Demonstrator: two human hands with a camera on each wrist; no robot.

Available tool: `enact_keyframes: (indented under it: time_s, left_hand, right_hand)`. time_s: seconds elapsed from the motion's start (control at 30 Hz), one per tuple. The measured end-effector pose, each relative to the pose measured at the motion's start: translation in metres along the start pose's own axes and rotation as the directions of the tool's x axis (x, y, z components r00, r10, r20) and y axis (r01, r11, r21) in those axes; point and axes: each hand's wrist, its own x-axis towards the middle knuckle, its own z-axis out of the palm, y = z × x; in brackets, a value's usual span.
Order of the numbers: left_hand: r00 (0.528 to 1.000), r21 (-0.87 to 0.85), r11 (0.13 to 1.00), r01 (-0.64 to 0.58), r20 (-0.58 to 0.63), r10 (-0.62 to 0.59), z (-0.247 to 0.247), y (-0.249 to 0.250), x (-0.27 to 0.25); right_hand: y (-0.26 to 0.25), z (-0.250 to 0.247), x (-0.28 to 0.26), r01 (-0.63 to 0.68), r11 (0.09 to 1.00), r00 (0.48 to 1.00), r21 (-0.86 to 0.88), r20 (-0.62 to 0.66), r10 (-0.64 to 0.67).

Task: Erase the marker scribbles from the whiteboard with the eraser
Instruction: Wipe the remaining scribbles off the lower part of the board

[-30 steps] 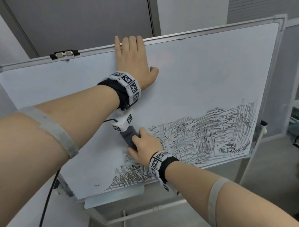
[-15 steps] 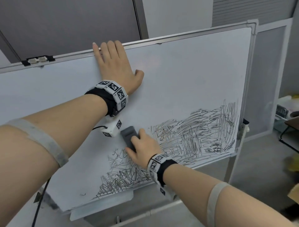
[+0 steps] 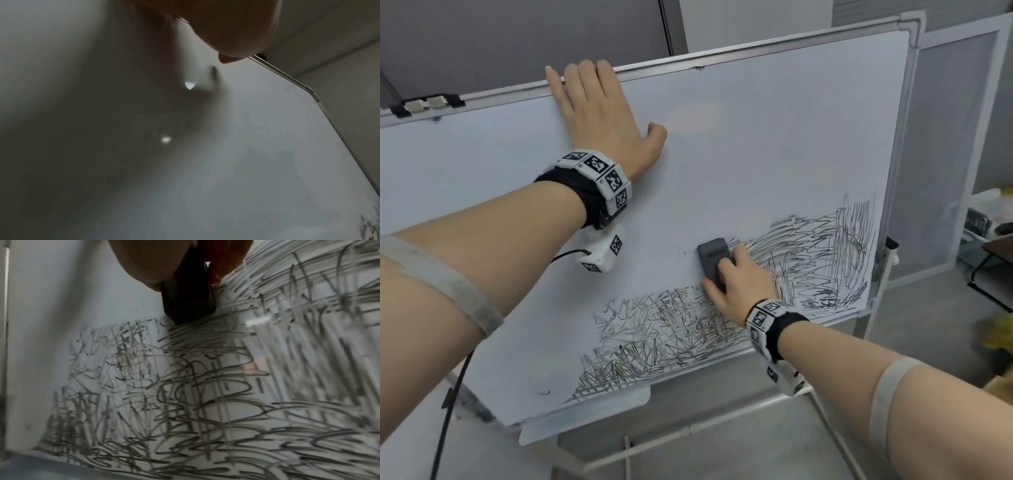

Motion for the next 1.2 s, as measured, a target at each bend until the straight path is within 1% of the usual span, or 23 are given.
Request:
enact_keyframes:
  time_s: [0.03,0.1,0.17,0.23,0.3,0.43,0.53,0.63,0.73,0.8,0.87,0.93,1.03,1.13,1.2]
  left_hand:
    - [1.0,0.009,1.0,0.012,0.003,-0.012,-0.001,0.003,0.0]
    - [1.0,0.028,1.0,0.012,0.017,-0.013,-0.001,0.005,-0.001]
    - [0.999,0.045,0.999,-0.012,0.033,0.01,-0.001,0.005,-0.002]
    - [0.999,0.048,0.999,-0.019,0.035,0.017,-0.001,0.002,-0.003]
    - [0.999,0.046,0.999,-0.019,0.034,0.018,-0.001,-0.002,-0.002]
    - [0.999,0.044,0.999,-0.008,0.042,0.006,0.0,-0.008,0.003]
    - [0.999,0.051,0.999,-0.005,0.043,0.003,0.001,-0.006,0.005]
    - [1.0,0.05,0.999,0.015,0.022,-0.016,0.002,0.0,0.004]
    - [0.999,0.048,0.998,0.033,0.001,-0.033,0.002,0.004,0.002]
    - [0.999,0.047,0.998,0.035,-0.003,-0.034,0.001,0.004,0.0]
    - [0.999,0.048,0.998,0.041,-0.004,-0.041,-0.002,0.001,-0.001]
    - [0.999,0.05,0.998,0.037,0.005,-0.037,-0.003,0.0,-0.001]
    - [0.999,0.045,0.999,0.025,0.019,-0.026,-0.006,-0.002,-0.001]
    - [0.999,0.038,0.999,0.023,0.036,-0.024,-0.009,0.0,0.001]
    - [0.999,0.038,0.999,0.012,0.039,-0.013,-0.009,0.001,0.001]
  right_hand:
    - [-0.011,0.001,0.001,0.004,1.0,1.0,0.021,0.023,-0.005]
    - [-0.036,0.006,0.004,0.057,0.997,0.996,0.048,0.068,-0.06]
    - [-0.056,0.012,0.007,0.119,0.989,0.99,0.089,0.067,-0.125]
    - [-0.057,0.016,0.008,0.152,0.983,0.986,0.105,0.045,-0.158]
    - [-0.038,0.013,0.005,0.144,0.986,0.988,0.084,0.035,-0.147]
    - [0.023,0.001,0.002,0.012,1.0,1.0,0.001,-0.013,-0.012]
    - [0.045,-0.005,0.002,-0.012,0.998,1.0,-0.056,-0.023,0.011]
    - [0.021,-0.009,0.001,-0.011,1.0,1.0,0.001,0.011,0.011]
    - [-0.022,0.001,0.006,0.067,0.996,0.996,0.053,0.055,-0.07]
    - [-0.042,0.01,0.01,0.091,0.993,0.994,0.072,0.048,-0.095]
    - [-0.045,0.013,0.011,0.102,0.991,0.994,0.082,0.016,-0.104]
    - [-0.03,0.008,0.009,0.108,0.991,0.994,0.085,-0.007,-0.108]
    - [0.012,-0.004,0.008,0.098,0.995,0.994,0.036,-0.049,-0.096]
    - [0.052,-0.016,0.006,0.059,0.998,0.996,-0.039,-0.06,-0.061]
    - [0.061,-0.019,0.003,0.019,0.998,0.997,-0.061,-0.072,-0.024]
